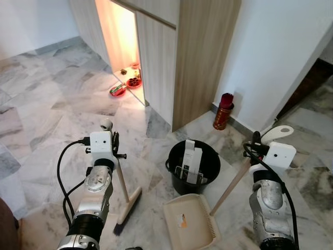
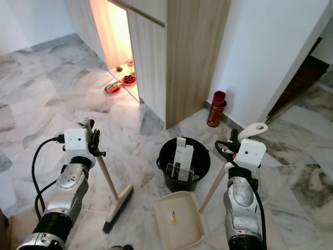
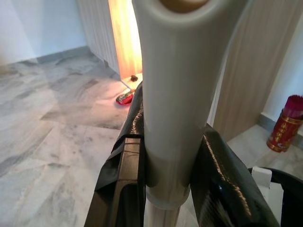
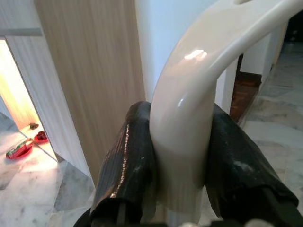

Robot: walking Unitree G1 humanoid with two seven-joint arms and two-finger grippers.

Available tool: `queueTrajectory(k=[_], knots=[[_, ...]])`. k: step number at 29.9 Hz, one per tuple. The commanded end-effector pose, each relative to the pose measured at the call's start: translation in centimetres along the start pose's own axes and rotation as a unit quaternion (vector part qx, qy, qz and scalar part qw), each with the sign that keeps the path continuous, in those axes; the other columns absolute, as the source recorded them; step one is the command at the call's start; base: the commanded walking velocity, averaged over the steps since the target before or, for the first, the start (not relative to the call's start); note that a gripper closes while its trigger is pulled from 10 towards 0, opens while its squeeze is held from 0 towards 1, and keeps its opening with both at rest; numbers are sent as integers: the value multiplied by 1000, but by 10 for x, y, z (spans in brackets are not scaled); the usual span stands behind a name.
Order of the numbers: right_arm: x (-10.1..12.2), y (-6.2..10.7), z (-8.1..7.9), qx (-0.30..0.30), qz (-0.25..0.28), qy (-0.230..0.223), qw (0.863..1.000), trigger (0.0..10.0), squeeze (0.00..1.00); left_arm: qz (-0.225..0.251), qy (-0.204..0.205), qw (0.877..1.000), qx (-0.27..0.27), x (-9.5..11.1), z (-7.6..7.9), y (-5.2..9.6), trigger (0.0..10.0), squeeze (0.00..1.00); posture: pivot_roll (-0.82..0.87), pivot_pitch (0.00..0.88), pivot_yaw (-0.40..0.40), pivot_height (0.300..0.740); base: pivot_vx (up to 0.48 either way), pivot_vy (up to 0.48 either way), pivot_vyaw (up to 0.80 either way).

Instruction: Sweep floor

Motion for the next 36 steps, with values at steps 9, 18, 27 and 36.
queueTrajectory(k=[9,18,27,36], knots=[[2,-4,6,-11,3,0,1000,10000,0,12,1,1000,-8,6,7,-2,10000,0,-29,63,9,740,0,-370,-326],[2,-4,5,-10,3,2,1000,10000,0,12,4,1000,-10,6,9,-2,10000,0,-32,54,7,740,0,-363,0],[-1,-7,4,-11,-6,-2,1000,10000,0,12,13,1000,-14,5,15,-2,10000,0,-58,41,6,740,0,-340,-356],[0,-9,0,-8,-2,-3,1000,10000,0,16,20,999,-24,9,21,-6,10000,0,-73,5,10,740,0,-303,-800]])
Point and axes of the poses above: a point about 5 cm out from each wrist's last joint towards the gripper, its own y axis pointing back from the gripper into the wrist, its own x axis along the axis of the wrist's last joint, z = x × y, the point moved 3 cm from there along -y, pointing out of the wrist towards the gripper, and after that the axes turned 3 degrees about -y, right-handed, at the moved point
